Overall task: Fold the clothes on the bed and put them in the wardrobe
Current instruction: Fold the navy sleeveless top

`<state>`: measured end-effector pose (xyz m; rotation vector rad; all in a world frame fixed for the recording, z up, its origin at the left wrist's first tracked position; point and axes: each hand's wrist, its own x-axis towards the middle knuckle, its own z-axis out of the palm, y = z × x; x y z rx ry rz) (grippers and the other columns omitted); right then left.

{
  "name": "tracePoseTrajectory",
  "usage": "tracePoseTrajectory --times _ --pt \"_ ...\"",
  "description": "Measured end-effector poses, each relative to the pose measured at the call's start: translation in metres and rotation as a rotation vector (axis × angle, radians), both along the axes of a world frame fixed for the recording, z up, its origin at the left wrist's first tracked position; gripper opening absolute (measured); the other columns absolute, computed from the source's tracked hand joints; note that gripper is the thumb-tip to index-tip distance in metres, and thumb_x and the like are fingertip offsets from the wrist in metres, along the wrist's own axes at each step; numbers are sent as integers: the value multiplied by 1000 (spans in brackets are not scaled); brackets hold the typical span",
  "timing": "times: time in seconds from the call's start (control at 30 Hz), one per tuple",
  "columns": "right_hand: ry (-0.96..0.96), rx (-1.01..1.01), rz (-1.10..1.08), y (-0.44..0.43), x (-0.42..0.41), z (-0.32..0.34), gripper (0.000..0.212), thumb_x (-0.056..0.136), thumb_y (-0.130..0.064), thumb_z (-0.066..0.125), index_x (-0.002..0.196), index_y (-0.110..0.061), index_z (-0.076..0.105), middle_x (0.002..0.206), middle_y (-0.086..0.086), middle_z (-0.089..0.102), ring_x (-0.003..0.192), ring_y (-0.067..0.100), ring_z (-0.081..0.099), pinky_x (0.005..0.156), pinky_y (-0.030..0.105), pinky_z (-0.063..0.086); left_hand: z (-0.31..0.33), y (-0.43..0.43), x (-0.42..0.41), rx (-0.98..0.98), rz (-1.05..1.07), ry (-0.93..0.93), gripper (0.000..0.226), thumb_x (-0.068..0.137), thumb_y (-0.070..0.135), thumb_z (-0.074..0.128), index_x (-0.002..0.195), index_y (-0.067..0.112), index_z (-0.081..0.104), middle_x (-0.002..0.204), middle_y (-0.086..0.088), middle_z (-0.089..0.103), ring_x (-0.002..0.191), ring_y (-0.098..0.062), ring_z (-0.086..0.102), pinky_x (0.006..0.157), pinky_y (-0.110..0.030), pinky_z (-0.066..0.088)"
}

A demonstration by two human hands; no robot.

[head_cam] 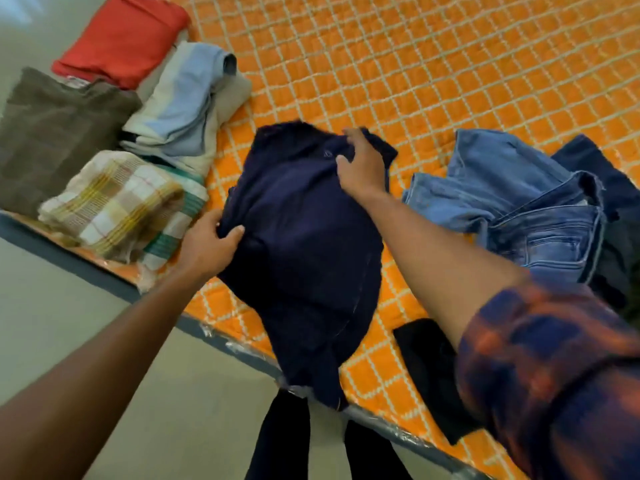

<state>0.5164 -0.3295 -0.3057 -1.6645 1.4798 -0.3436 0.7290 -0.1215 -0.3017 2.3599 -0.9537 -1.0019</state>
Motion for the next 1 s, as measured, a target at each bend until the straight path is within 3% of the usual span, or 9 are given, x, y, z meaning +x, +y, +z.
tracePoseTrajectory --times 0.07,0.13,0.27,0.4,0.53,0.63,0.77,0.9,1.0 --pt "36 -64 8 32 -11 -37 49 97 -19 59 145 -20 53 143 0 58 127 19 55 105 28 43 -34 10 12 37 98 112 42 76 51 68 110 29 57 107 -4 69 98 -28 66 90 -49 54" --pt "135 -141 -132 80 -37 -68 47 92 -24 65 138 -20 58 136 1 60 126 24 54 107 40 45 -46 18 8 40 222 278 46 86 35 75 125 26 53 117 -4 64 105 -26 63 89 -42 53" --pt "205 -33 -512 191 -83 -77 51 89 -44 73 132 -21 59 115 -1 60 107 23 58 89 39 48 -56 40 4 53 231 339 55 89 29 77 135 17 50 117 -3 63 103 -21 63 85 -38 53" --pt "204 180 -446 259 -80 -61 40 85 -54 74 112 -30 56 83 -7 57 76 13 59 61 29 40 -63 59 8 111 76 295 12 93 21 71 104 26 68 104 4 71 99 -20 68 84 -43 56" --pt "182 106 -305 272 -68 -61 30 96 -33 66 80 -19 45 72 -3 49 63 15 47 57 35 35 -50 54 14 -27 181 449 18 101 12 58 116 19 65 105 13 67 99 -7 63 82 -30 51" --pt "-71 99 -515 252 -62 -53 23 100 -17 61 83 -10 46 77 0 46 67 11 38 61 31 32 -39 44 26 -56 376 641 18 106 22 50 116 28 63 113 10 68 102 -14 65 80 -39 55" --pt "-324 201 -931 234 -75 -37 16 100 -17 60 87 -21 52 88 2 56 78 16 52 69 34 42 -25 38 42 -132 443 574 14 105 28 53 103 24 66 114 -2 69 101 -19 67 85 -36 55" --pt "-266 204 -779 224 -100 -17 21 94 -14 69 94 -29 55 87 5 68 78 19 65 67 32 51 -17 36 55 -56 244 410 18 96 30 67 81 23 64 93 -6 68 83 -22 63 77 -38 49" --pt "-198 301 -689 211 -110 -15 30 92 -24 74 116 -30 57 99 -4 65 87 11 65 68 26 52 -19 44 50 27 186 342 16 88 34 76 96 20 71 100 -4 72 94 -22 67 86 -41 53"
